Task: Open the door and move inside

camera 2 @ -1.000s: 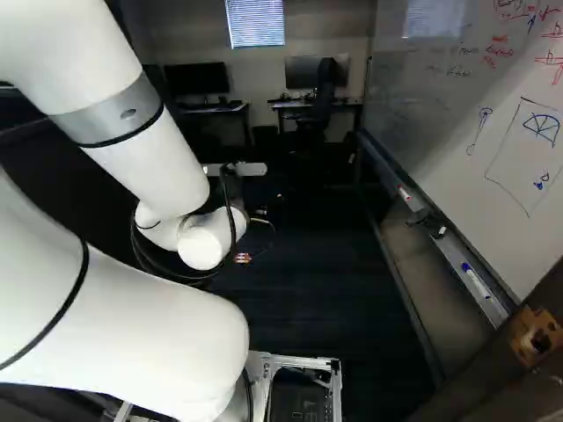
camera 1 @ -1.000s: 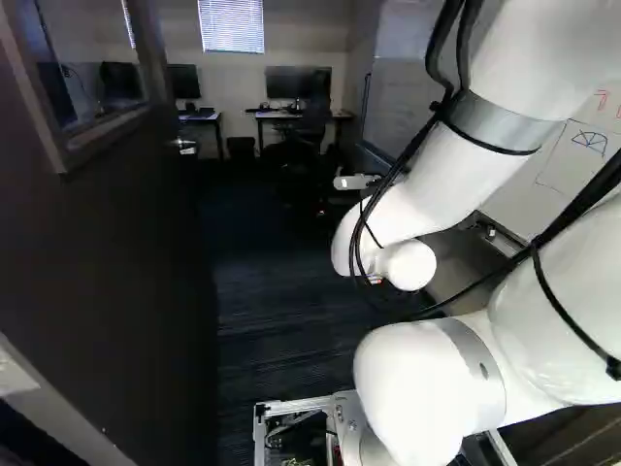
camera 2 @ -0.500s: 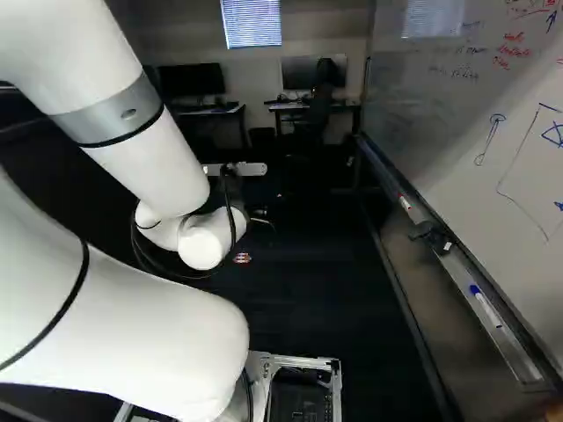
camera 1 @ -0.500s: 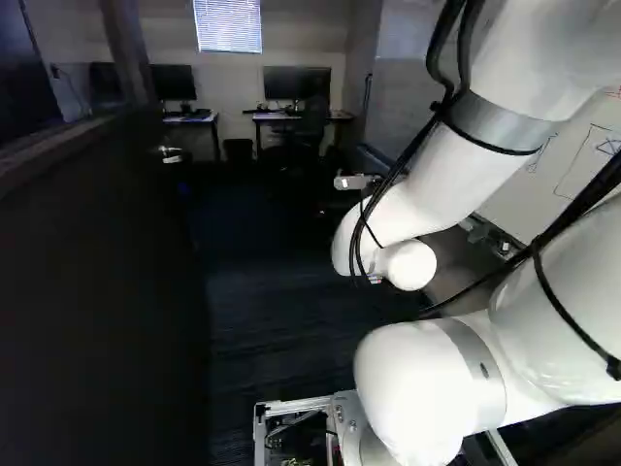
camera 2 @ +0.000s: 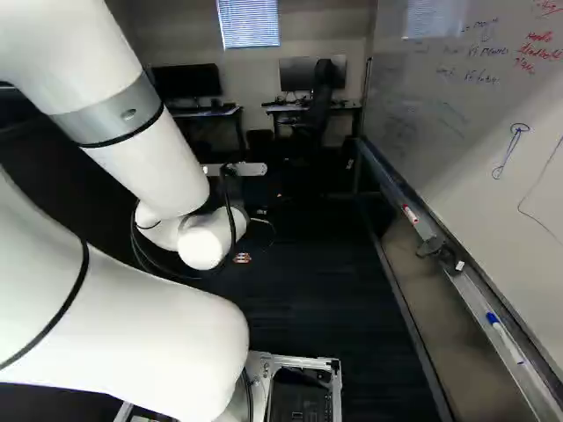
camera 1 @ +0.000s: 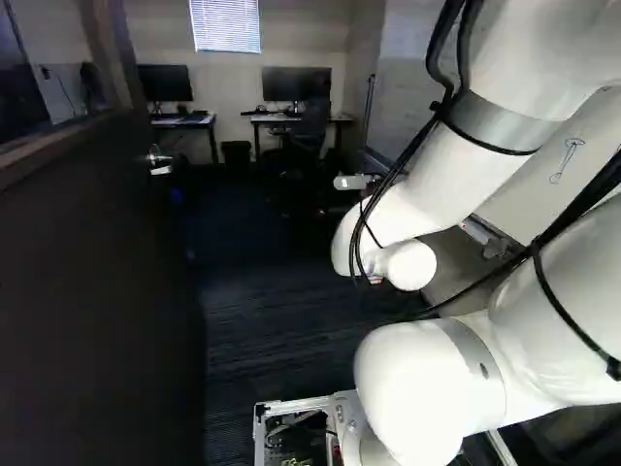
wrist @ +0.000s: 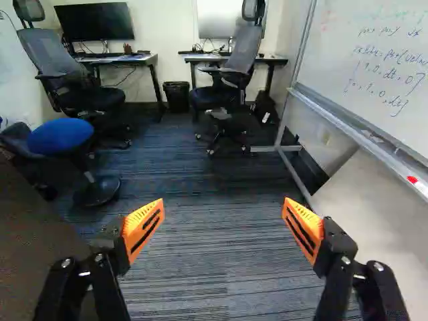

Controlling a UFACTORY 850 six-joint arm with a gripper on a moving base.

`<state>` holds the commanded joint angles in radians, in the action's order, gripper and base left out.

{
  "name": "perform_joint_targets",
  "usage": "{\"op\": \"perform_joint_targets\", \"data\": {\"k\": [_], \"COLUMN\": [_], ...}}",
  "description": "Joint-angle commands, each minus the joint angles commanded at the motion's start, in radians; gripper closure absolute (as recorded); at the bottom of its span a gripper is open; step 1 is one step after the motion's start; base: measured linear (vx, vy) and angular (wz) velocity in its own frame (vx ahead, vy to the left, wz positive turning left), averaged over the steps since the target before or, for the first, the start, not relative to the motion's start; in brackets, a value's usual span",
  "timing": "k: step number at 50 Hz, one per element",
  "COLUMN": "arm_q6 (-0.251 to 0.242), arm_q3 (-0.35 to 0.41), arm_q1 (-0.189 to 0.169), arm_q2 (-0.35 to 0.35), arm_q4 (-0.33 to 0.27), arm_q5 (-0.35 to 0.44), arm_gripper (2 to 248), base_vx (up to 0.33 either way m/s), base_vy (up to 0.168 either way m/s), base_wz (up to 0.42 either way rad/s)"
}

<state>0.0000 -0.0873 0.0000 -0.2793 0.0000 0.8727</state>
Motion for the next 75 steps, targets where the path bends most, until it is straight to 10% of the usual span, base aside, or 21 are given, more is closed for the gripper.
{"op": "perform_joint_targets", "data": {"k": [75], "arm_q6": [0.0], "arm_q3": [0.0], "arm_q1": [0.0], "arm_q2": [0.0], "arm_q4": [0.0], "arm_q5": [0.0], "arm_gripper": [3], "base_vx": [0.191], "base_vy": [0.002], "base_wz": [-0.011]}}
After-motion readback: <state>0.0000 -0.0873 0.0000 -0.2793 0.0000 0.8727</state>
